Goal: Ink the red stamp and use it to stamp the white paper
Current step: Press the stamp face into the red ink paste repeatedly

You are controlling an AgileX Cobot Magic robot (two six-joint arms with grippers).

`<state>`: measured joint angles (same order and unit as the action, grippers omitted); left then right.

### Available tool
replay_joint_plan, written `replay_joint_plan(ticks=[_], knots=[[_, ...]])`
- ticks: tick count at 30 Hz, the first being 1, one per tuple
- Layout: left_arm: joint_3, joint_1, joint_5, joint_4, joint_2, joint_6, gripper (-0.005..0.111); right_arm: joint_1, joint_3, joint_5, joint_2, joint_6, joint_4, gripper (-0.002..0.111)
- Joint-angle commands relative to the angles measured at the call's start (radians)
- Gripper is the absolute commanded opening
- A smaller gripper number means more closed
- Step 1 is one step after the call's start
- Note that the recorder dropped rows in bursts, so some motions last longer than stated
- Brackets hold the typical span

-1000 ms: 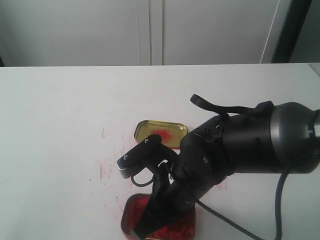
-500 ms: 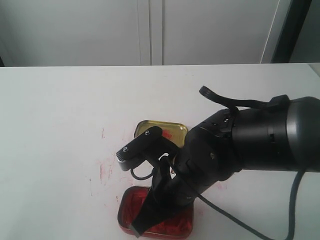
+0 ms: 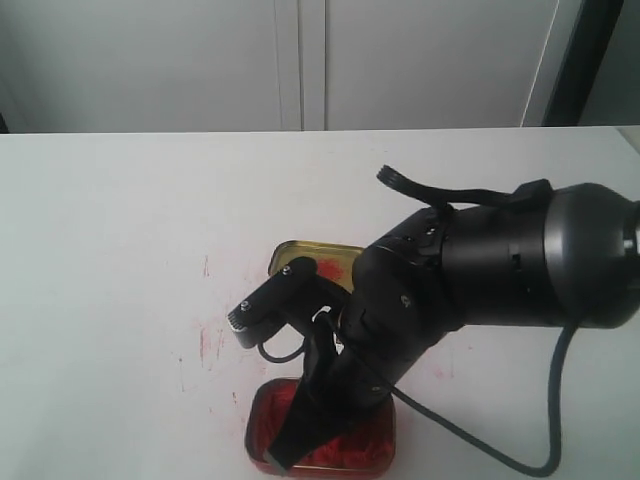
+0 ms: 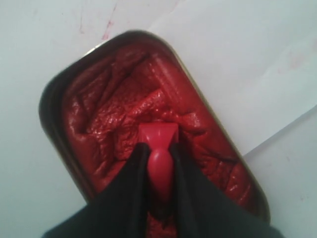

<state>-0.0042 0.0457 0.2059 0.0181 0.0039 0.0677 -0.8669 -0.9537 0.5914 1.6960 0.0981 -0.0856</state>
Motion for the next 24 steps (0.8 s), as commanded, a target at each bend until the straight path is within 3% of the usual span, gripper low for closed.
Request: replay_joint_plan(ticks=[1, 24], knots=[[0.004, -0.004, -0.004, -0.002, -0.004, 0.003, 0.0, -0.002, -0.038, 0.068, -0.005, 0.003, 0.017, 0.0], [0.004, -0.004, -0.004, -0.002, -0.004, 0.003, 0.0, -0.002, -0.165, 0.221, 0.091, -0.077, 0.059, 0.0]])
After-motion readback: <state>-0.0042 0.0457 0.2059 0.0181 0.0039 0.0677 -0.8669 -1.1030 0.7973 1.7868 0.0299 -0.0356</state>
